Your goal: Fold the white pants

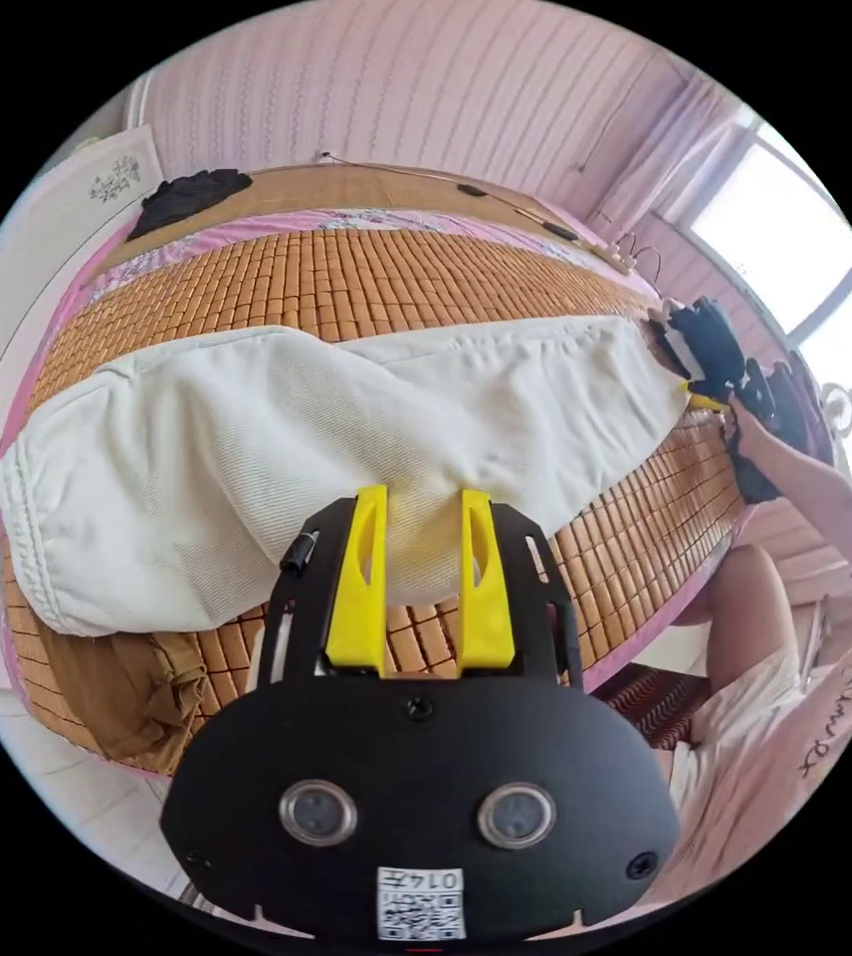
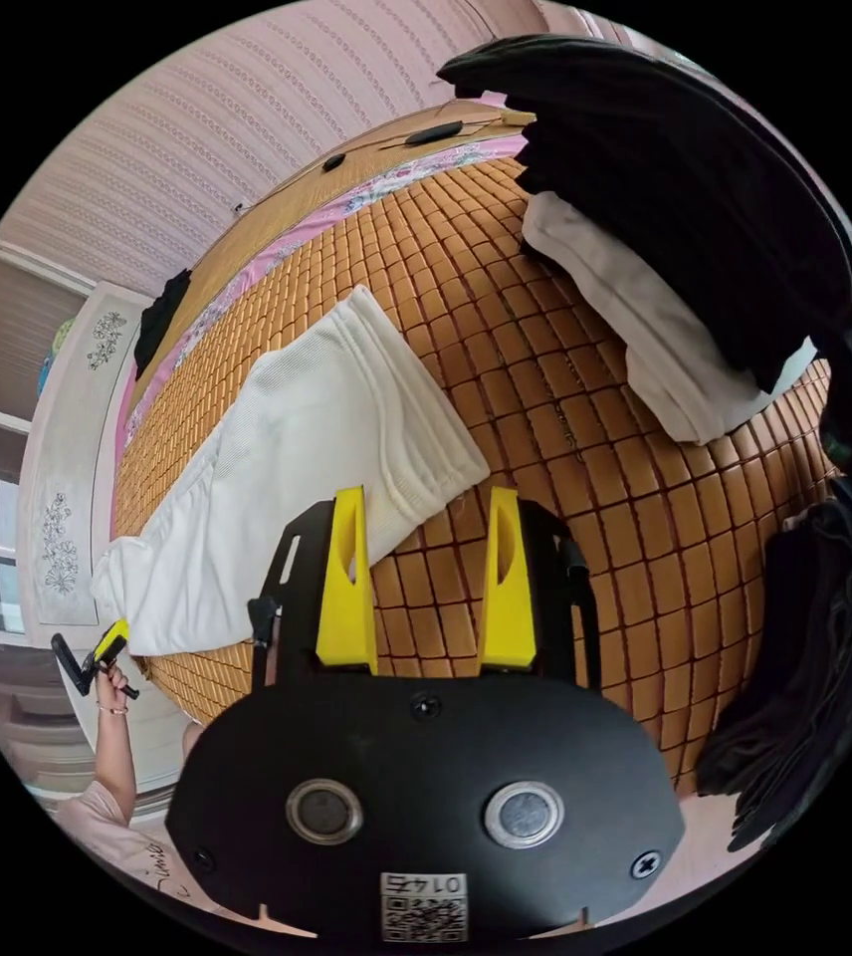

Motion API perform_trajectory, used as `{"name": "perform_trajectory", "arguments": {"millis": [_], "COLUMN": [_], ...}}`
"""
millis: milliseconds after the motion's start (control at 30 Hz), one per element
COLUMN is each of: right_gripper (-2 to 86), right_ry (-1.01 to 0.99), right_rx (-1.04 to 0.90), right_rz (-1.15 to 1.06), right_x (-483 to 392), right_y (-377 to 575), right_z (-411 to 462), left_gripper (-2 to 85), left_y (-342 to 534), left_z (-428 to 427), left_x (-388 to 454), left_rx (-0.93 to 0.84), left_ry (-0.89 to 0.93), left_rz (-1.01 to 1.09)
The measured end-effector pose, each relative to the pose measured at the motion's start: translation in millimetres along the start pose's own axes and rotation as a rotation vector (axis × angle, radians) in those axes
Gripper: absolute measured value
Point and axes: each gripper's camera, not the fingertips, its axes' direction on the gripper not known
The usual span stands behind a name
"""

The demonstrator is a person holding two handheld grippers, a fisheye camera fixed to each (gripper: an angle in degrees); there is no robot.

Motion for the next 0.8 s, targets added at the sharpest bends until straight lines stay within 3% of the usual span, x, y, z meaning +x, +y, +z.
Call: {"name": "perform_trajectory", "arguments": {"millis": [167,267,467,600,800], "right_gripper": [12.5,6.8,4.2,4.4,7.3], "right_ry": [0.17,0.222,0.322,0.214,0.312], "right_rx": [-0.056,-0.1,-0.082,-0.041,-0.044], "right_rz": [-0.043,-0.133,-0.298,-0.23,-0.102], "right_x": [-24,-41,-54,-3,46], "right_y": [-8,-11,47,135,234], "right_z": [14,13,-18,-82,-127], "left_gripper": [8.9,8.2,5.3,4.3,4.9], "left_y": [-1,-8,-12,9,29], "left_z": [35,81,103,108,100], "left_x": [65,60,58,87,148], "left_rx": [-0.025,-0.216,-0.258,-0.323,-0.32], "left_ry": [-0.264,-0.211,-0.122,-0.019,0.046], "left_rz": [0.212,0.185,0.163,0.275,0.424]}}
